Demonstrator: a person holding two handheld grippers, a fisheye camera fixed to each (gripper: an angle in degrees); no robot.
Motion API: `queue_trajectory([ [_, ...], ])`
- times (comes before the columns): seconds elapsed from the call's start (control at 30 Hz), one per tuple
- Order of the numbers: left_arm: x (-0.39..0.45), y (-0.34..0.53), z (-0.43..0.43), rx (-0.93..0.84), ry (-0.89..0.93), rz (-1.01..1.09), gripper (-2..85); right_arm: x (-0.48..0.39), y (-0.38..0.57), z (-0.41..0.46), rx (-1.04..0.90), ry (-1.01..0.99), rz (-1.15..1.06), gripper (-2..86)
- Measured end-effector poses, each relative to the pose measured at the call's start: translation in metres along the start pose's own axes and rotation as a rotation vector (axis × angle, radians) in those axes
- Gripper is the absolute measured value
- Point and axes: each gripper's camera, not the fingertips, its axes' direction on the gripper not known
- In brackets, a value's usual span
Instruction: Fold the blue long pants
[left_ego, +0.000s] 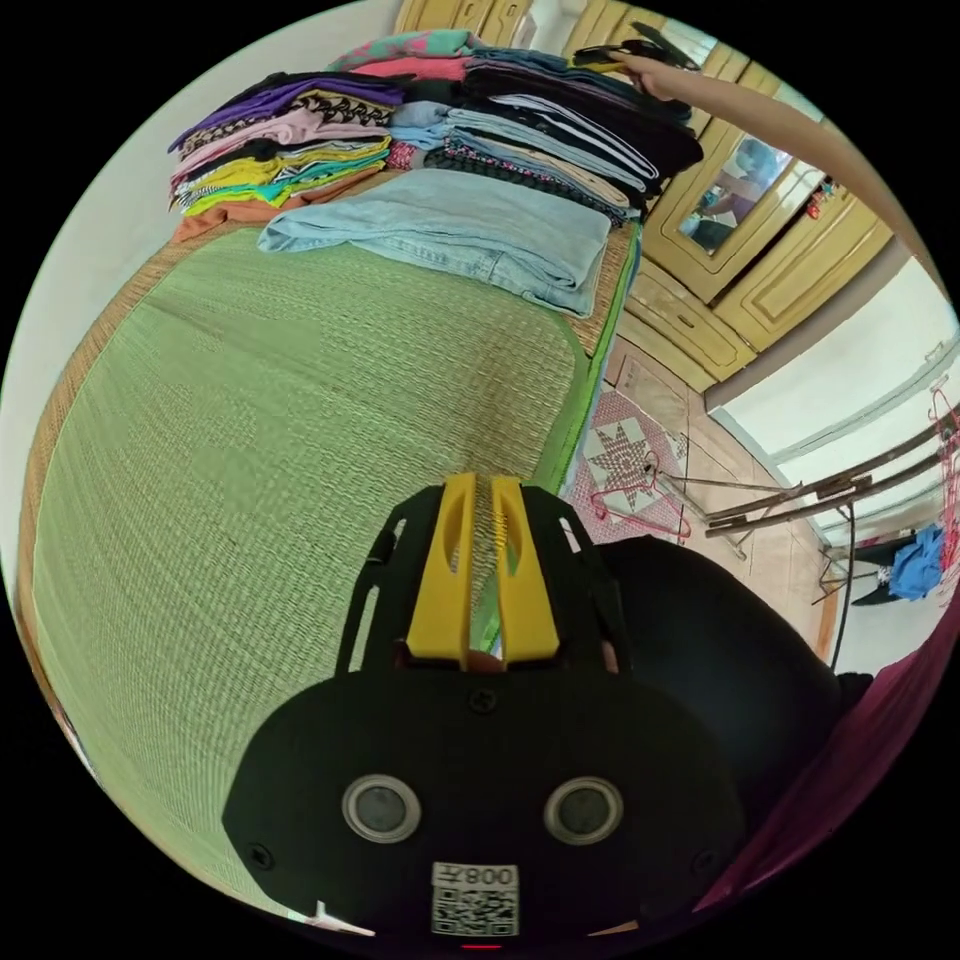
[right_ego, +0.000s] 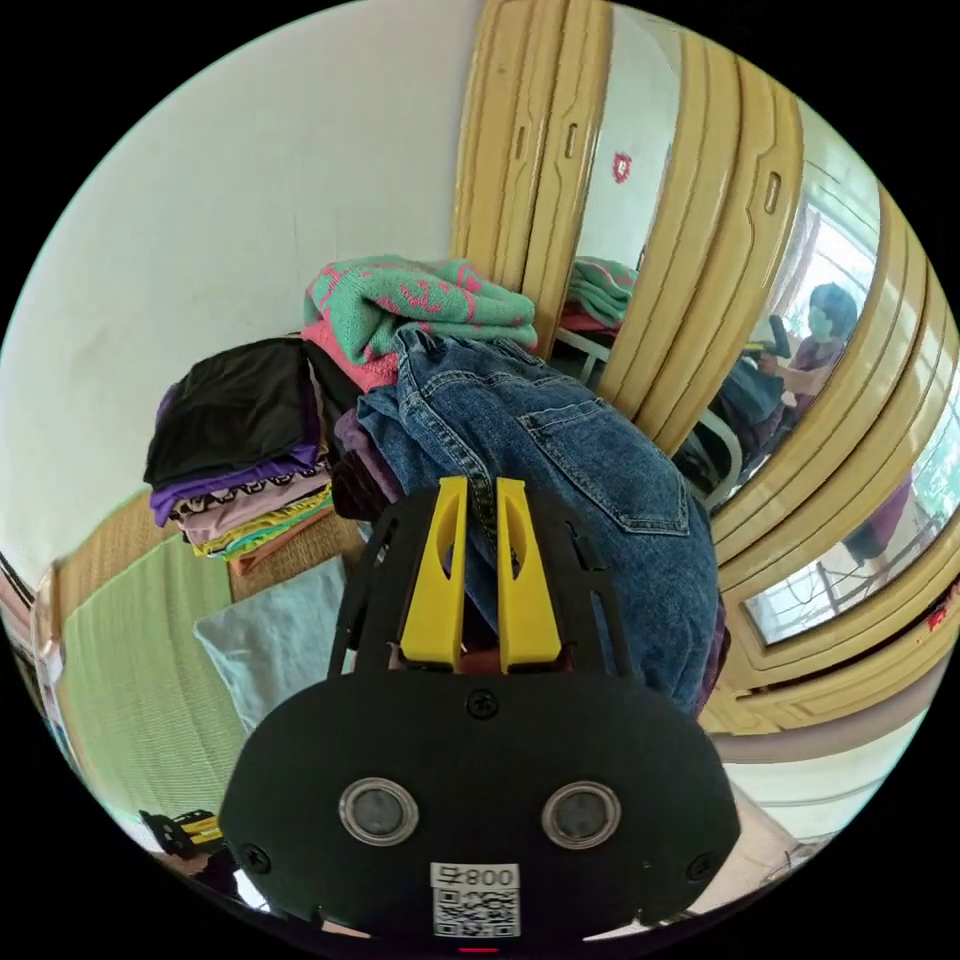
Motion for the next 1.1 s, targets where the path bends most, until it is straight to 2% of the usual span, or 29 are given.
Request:
queue_trajectory([
  [0.07, -0.014, 0.023, 0.015, 0.01, 0.106, -0.063, 1.0, 0.03, -0.001, -0.007, 0.034, -0.096, 0.086, 4.6],
  [0.2, -0.025, 0.066, 0.028, 0.079, 0.164, -0.101, 0.4, 0.105, 0.009, -0.036, 0.147, -0.331, 0.251, 3.4],
  [0.43, -0.047, 0.169, 0.051, 0.169, 0.191, -0.166, 0.2, 0.163, 0.023, -0.125, 0.367, -0.66, 0.304, 2.5],
  [0.8, -0.087, 0.378, 0.043, 0.455, 0.191, -0.31, 0.1, 0.048, -0.035, -0.369, 0.642, -1.045, 0.008, 1.9],
  [1.1, -0.109, 0.581, 0.059, 0.662, 0.142, -0.34, 0.1, -0.071, -0.067, -0.55, 0.732, -1.096, -0.082, 1.6],
])
